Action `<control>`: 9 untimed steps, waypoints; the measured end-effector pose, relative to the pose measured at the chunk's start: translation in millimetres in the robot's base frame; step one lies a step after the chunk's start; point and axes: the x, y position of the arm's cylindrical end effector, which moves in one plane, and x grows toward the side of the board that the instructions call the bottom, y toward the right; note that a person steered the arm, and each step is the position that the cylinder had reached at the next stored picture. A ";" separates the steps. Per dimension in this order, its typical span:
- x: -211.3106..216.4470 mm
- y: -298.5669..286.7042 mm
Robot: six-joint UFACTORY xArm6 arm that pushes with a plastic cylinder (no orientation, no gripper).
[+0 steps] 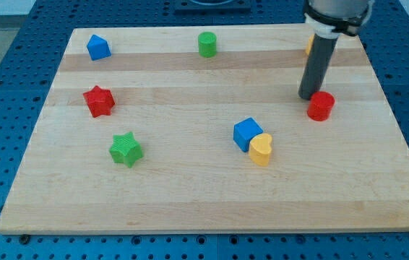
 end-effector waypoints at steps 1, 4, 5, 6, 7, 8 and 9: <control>0.0 2.1; 23.4 -21.4; 23.4 10.4; 21.2 12.6; 20.6 12.6; 20.6 -22.6; 20.6 -42.4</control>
